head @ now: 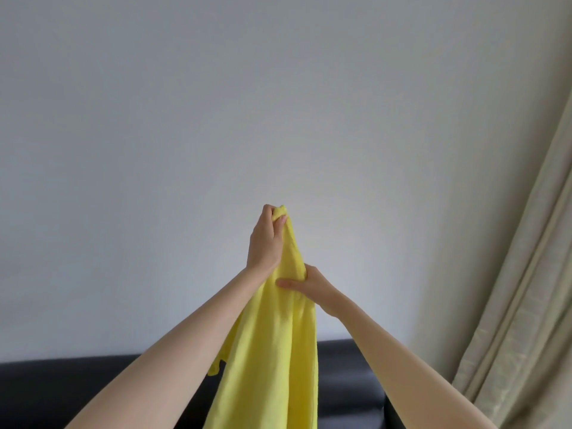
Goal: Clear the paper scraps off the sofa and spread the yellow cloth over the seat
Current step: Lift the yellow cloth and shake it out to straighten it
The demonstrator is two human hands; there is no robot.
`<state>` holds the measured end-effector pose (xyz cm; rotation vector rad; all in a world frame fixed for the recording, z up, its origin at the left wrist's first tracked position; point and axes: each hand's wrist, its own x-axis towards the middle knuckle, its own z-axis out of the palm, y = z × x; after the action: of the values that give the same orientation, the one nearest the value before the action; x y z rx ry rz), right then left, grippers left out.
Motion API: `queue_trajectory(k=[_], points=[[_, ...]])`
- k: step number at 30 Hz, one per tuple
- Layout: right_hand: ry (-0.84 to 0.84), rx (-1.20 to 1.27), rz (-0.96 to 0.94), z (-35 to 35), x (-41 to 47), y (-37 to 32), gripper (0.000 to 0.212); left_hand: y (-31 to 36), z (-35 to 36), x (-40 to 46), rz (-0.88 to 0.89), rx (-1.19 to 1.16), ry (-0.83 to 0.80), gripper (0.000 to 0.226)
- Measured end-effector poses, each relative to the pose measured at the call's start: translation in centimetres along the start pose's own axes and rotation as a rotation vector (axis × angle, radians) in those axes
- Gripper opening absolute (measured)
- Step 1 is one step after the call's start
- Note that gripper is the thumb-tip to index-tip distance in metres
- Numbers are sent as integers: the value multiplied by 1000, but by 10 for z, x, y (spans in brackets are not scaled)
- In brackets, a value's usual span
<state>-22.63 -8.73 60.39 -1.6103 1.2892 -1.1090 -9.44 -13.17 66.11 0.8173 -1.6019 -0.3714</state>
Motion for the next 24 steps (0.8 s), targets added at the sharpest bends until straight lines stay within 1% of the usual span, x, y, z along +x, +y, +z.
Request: queue_trajectory(k=[3,5,9,13,14,16,20,22,24], points=[[-52,53,77,9,-3,31,53,-1,-9,10,-8,32,53,16],[-77,7,117,15,-5,51,56,-2,-17,18,-39,33,103,15],[-148,-134,187,28,-10,90,45,-8,-36,29,-133,12,196,15],[-146,-348,282,40,-9,128,39,-15,-57,35,-205,0,296,14],[-114,-391,305,44,-8,136,34,-18,-62,35,-215,10,323,14],[4,-488,341,48,-7,148,23,-25,-74,36,-225,39,383,14],[327,-676,406,42,-9,154,20,-41,-96,35,-235,79,511,14],[494,-639,352,31,-6,147,24,-49,-107,32,-236,104,569,16],[696,-482,261,14,0,128,34,-58,-119,31,-239,122,636,21]])
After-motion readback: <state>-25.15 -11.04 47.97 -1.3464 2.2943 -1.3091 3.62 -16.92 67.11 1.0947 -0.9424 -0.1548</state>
